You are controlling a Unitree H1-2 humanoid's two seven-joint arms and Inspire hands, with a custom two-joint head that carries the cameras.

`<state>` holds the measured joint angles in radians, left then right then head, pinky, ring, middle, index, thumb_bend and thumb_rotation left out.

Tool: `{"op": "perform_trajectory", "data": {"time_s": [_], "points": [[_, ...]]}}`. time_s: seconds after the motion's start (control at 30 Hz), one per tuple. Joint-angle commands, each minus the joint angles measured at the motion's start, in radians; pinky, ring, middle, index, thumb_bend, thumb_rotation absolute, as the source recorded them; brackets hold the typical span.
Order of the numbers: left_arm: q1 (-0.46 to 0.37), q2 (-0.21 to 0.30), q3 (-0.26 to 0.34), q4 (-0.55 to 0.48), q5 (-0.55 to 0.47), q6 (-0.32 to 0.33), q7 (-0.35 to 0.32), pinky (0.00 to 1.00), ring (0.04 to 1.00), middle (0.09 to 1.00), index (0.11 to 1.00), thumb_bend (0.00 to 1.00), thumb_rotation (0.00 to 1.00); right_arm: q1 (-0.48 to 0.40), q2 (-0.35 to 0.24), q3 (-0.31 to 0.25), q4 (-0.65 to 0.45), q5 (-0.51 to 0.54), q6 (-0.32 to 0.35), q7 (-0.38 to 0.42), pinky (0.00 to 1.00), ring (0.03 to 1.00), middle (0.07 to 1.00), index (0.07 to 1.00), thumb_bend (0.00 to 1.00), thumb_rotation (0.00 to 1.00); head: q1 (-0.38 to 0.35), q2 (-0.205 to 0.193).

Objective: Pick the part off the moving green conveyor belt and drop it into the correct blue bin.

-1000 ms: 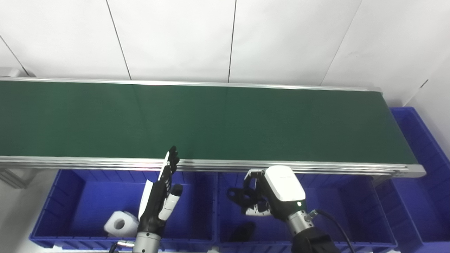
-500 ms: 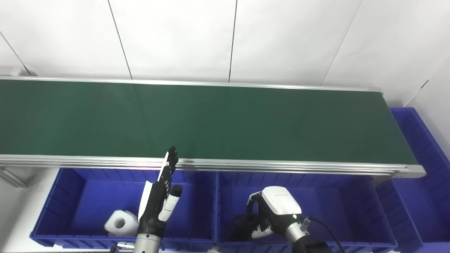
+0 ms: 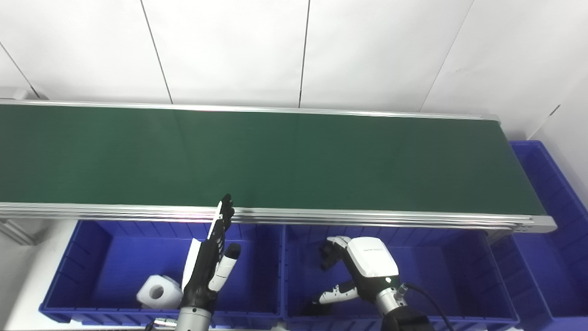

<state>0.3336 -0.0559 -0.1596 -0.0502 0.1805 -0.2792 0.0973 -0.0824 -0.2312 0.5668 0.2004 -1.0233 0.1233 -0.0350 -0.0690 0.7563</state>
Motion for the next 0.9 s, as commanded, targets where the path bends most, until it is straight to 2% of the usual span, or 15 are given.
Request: {"op": "perform_trajectory", "data": {"time_s": [0.0, 0.1, 0.23, 0.27, 0.33, 0.4, 0.43, 0.5, 0.67, 0.77, 0.87], "points": [[-0.005, 0.002, -0.002, -0.003, -0.003, -0.051, -0.005, 0.97, 0.979, 1.000, 1.000, 0.81, 1.00, -0.002, 0.016, -0.024, -0.044, 0.037, -0.009, -0.016, 0.70, 0.769, 0.834, 0.835, 1.00, 0.64, -0.001, -0.014], [-0.005, 0.000, -0.002, 0.014, -0.007, -0.069, -0.005, 0.97, 0.976, 1.000, 1.000, 0.81, 1.00, 0.026, 0.025, -0.065, -0.125, 0.147, -0.006, 0.056, 0.69, 0.786, 0.843, 0.840, 0.99, 0.69, -0.001, -0.038], [-0.003, 0.001, -0.003, 0.027, -0.016, -0.082, -0.010, 0.97, 0.979, 1.000, 1.000, 0.80, 1.00, 0.072, 0.046, -0.123, -0.247, 0.303, 0.017, 0.147, 0.68, 0.800, 0.850, 0.852, 0.89, 0.82, 0.000, -0.060], [-0.003, 0.002, -0.004, 0.030, -0.019, -0.085, -0.012, 0.97, 0.980, 1.000, 1.000, 0.80, 1.00, 0.089, 0.059, -0.142, -0.287, 0.348, 0.036, 0.170, 0.67, 0.796, 0.851, 0.853, 0.85, 0.87, 0.000, -0.060], [-0.002, 0.004, -0.003, 0.041, -0.033, -0.095, -0.019, 0.97, 0.983, 1.000, 1.000, 0.79, 0.99, 0.135, 0.091, -0.178, -0.368, 0.426, 0.083, 0.199, 0.67, 0.803, 0.853, 0.853, 0.81, 0.93, 0.001, -0.086], [0.001, 0.007, -0.002, 0.051, -0.045, -0.103, -0.024, 0.98, 0.988, 1.000, 1.000, 0.80, 0.98, 0.195, 0.130, -0.213, -0.436, 0.505, 0.100, 0.198, 0.72, 0.831, 0.857, 0.849, 0.77, 0.99, 0.002, -0.100], [0.002, 0.008, -0.001, 0.055, -0.045, -0.107, -0.024, 0.98, 0.988, 1.000, 1.000, 0.80, 0.98, 0.223, 0.149, -0.231, -0.450, 0.546, 0.084, 0.186, 0.74, 0.835, 0.854, 0.845, 0.76, 0.99, 0.003, -0.106], [0.003, 0.009, 0.001, 0.066, -0.042, -0.117, -0.023, 0.97, 0.987, 1.000, 1.000, 0.80, 0.98, 0.261, 0.173, -0.262, -0.428, 0.627, 0.004, 0.158, 0.76, 0.826, 0.845, 0.842, 0.77, 1.00, 0.006, -0.118], [0.006, 0.013, 0.005, 0.093, -0.037, -0.141, -0.024, 0.98, 0.986, 1.000, 1.000, 0.81, 0.98, 0.285, 0.210, -0.332, -0.264, 0.788, -0.177, 0.113, 0.77, 0.825, 0.856, 0.847, 0.89, 0.98, 0.014, -0.151], [0.007, 0.014, 0.006, 0.110, -0.027, -0.158, -0.021, 0.97, 0.983, 1.000, 1.000, 0.81, 0.98, 0.273, 0.232, -0.365, -0.156, 0.857, -0.268, 0.094, 0.76, 0.822, 0.872, 0.883, 0.90, 1.00, 0.019, -0.165], [0.008, 0.010, 0.009, 0.122, -0.021, -0.166, -0.013, 0.96, 0.982, 1.000, 1.000, 0.83, 0.97, 0.252, 0.244, -0.371, -0.082, 0.859, -0.351, 0.064, 0.76, 0.812, 0.881, 0.895, 0.88, 1.00, 0.026, -0.174]]}}
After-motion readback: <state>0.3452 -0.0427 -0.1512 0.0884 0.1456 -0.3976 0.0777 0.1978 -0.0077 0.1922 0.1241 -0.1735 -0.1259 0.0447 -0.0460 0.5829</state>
